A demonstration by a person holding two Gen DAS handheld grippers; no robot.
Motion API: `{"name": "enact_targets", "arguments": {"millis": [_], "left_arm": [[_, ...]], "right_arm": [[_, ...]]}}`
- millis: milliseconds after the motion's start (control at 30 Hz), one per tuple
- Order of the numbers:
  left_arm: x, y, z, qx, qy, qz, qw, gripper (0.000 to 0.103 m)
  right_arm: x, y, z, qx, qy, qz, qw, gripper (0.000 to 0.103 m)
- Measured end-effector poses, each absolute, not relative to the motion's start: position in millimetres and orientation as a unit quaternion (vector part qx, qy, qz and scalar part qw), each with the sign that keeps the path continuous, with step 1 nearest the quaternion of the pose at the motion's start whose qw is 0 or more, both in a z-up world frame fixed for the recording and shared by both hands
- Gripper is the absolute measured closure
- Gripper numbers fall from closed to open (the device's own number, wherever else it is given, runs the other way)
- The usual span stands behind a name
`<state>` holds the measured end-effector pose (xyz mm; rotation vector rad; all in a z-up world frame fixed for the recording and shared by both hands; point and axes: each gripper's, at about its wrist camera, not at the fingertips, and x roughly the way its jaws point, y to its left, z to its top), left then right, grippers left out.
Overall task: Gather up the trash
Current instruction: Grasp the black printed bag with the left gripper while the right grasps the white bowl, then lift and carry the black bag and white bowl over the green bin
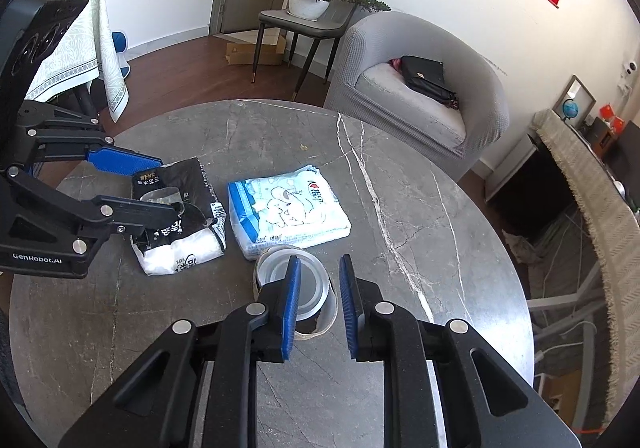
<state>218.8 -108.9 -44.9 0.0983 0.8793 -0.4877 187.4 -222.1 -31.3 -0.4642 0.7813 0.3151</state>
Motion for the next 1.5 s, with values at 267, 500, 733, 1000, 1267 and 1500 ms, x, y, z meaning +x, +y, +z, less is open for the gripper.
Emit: {"name": "enact_targets", "arguments": {"millis": [267,500,733,1000,1267,1500], "left_arm": [[216,-104,-44,0.036,0.425,-0.239,0.872,0.064],[215,-98,-42,0.037,0.423,-0.232,0.875,0.097],[214,-92,-38,0.035,0.419,-0.223,0.879,0.1],[213,-81,-28,0.024,0.41,-0.213,0.887,0.101],[208,-72,-16,0.009,0.399,-0.216,0.891,0.101],[204,-59,-9,0.001,0.392,-0.208,0.896,0.101]], "right_arm": [[192,-221,-35,-0.227,0.381,0.145,0.884,0.097],[189,-218,-24,-0.214,0.376,0.151,0.889,0.101],[186,-215,-11,-0.212,0.362,0.144,0.896,0.101],[176,-195,-10,-0.281,0.348,0.124,0.886,0.101],[174,-196,0,-0.281,0.343,0.117,0.888,0.101],[172,-183,5,-0.269,0.339,0.135,0.891,0.101]]}}
